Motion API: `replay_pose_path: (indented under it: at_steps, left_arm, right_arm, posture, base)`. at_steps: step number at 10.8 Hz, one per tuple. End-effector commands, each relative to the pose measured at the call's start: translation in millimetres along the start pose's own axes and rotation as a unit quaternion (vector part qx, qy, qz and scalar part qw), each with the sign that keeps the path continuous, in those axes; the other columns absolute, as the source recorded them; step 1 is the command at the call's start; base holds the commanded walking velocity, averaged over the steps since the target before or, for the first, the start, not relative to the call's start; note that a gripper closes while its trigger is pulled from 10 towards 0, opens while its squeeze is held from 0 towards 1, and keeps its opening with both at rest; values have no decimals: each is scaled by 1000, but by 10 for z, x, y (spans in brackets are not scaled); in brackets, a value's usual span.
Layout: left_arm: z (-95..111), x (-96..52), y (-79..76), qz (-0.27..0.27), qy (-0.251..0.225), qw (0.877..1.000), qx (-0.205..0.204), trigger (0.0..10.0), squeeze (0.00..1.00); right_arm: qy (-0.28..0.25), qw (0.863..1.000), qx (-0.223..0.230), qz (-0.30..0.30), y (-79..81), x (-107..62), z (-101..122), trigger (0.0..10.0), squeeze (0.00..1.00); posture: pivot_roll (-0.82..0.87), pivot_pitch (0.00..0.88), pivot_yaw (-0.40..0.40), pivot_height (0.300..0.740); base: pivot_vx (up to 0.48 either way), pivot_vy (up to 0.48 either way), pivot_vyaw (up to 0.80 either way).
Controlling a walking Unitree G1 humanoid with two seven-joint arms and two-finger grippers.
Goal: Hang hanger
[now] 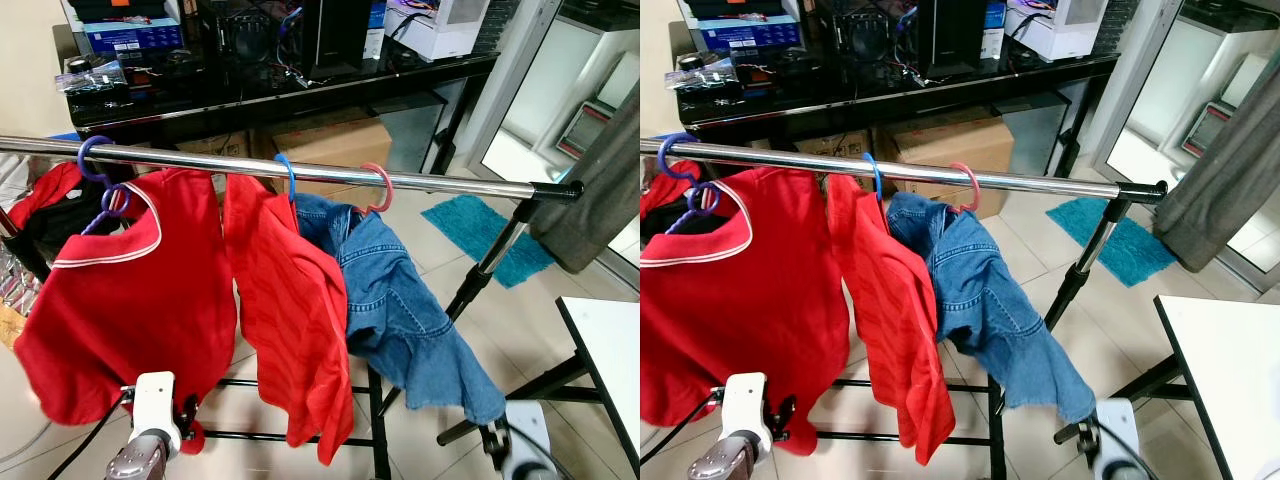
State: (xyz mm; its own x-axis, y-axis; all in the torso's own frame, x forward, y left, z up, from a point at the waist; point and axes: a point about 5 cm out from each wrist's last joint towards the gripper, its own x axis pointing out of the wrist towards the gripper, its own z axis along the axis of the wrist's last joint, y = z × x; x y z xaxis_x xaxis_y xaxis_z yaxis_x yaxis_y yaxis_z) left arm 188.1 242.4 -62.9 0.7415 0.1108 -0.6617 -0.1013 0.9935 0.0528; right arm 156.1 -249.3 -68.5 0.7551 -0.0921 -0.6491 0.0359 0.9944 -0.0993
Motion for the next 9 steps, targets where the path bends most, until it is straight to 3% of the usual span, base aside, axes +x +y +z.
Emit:
replay_pose_path:
  at_steps: [1, 3, 9]
  left_arm:
    - [-19, 4, -6, 0, 13, 1000, 10, 10000, 0]
    - [-114, -26, 19, 12, 36, 999, 5, 10000, 0]
    - [-243, -77, -7, -15, 54, 998, -19, 10000, 0]
  right_arm:
    - [-2, 1000, 7, -5, -18, 2, 5, 10000, 0]
    - [18, 1000, 4, -19, -60, -18, -59, 10000, 0]
    - [-6, 1000, 3, -3, 13, -8, -19, 10000, 0]
  posture:
    - [-28, 0, -63, 740]
    - [-26, 0, -65, 740]
    - [-35, 0, -61, 740]
  base:
    - [0, 0, 0]
    - [0, 0, 0]
    - [0, 0, 0]
